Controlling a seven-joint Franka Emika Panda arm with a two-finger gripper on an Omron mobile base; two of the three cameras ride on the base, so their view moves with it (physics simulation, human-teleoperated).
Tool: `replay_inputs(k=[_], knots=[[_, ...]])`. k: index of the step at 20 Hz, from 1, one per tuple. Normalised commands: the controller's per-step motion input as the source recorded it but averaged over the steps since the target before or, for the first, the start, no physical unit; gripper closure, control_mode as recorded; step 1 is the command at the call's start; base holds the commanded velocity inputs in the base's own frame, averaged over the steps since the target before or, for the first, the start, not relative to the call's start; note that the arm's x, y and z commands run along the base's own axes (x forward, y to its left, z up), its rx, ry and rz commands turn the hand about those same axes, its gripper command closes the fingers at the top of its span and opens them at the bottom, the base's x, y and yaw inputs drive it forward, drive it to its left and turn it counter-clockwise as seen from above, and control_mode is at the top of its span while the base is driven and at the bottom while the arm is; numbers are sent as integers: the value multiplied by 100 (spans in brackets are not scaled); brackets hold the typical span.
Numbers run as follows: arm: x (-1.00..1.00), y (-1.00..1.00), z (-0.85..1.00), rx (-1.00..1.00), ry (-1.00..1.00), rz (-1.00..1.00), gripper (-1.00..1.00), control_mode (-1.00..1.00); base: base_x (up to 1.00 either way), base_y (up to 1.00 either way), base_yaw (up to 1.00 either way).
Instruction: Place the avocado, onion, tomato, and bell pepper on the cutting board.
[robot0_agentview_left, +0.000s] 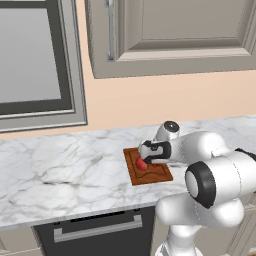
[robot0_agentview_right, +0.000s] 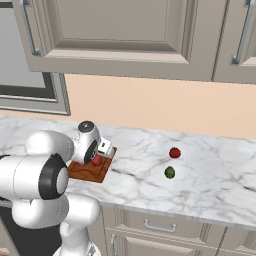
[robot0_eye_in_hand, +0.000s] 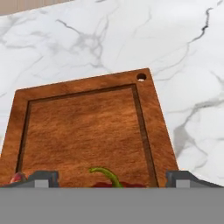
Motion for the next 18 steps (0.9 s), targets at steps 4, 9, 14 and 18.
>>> replay_inputs(k=[4,9,14,18], knots=[[35,-5,49,-5,-6,8,-100,-100,0,0,0],[-3,-44,72,-5,-8,1,-100,-100,0,0,0],[-18,-80,44,-10,-10,0,-100,-100,0,0,0],[-19,-99,20,-12,-4,-1,-100,-100,0,0,0]])
